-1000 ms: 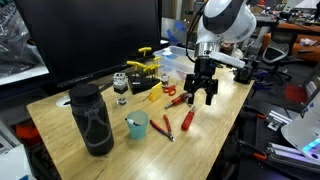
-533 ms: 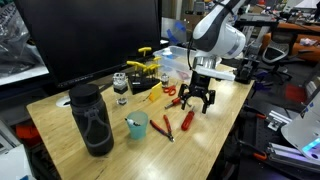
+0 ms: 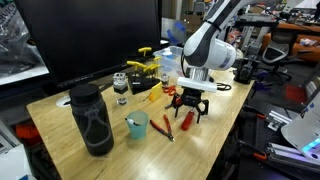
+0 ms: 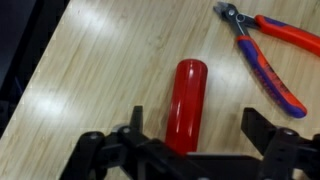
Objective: Move the red screwdriver forward and to the left
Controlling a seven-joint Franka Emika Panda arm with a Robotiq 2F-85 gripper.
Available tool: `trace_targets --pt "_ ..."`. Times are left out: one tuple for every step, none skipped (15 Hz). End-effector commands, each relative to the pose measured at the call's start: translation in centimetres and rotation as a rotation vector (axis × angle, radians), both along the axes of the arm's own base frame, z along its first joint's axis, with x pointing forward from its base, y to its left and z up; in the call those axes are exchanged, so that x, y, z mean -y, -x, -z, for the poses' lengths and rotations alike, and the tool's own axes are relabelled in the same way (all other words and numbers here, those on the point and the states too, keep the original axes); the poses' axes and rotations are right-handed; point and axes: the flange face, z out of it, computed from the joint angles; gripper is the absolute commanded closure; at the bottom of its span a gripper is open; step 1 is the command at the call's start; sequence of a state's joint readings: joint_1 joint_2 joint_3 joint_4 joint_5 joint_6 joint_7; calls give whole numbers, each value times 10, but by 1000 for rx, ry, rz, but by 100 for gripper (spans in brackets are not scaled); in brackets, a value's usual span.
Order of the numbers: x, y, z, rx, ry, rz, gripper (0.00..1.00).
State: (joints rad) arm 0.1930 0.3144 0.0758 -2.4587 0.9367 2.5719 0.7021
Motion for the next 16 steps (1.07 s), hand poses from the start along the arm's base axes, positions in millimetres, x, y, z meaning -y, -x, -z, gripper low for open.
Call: trace_targets --pt "-11 -3 2 -39 5 106 0" --pt "-12 -2 2 -40 14 129 0" --pt "-11 -2 1 -41 19 148 8" --pt "-10 -2 1 -35 31 169 27" --pt "-9 -2 1 -33 39 187 34" --pt "-9 -2 1 -30 44 202 42" --pt "-11 -2 -1 -24 48 212 48" --pt "-13 -2 -2 -19 52 222 56" --pt "-15 -3 -3 -13 56 231 62" --pt "-16 -3 -4 -7 62 239 70" --pt "-18 -3 -5 0 68 245 77" --pt "-20 -4 -6 4 70 252 84" --pt "-21 -4 -7 8 74 256 90" --pt "-23 -2 -7 4 72 256 94" --pt "-24 -1 -9 2 72 257 92" --pt "-24 0 -11 -1 72 258 92"
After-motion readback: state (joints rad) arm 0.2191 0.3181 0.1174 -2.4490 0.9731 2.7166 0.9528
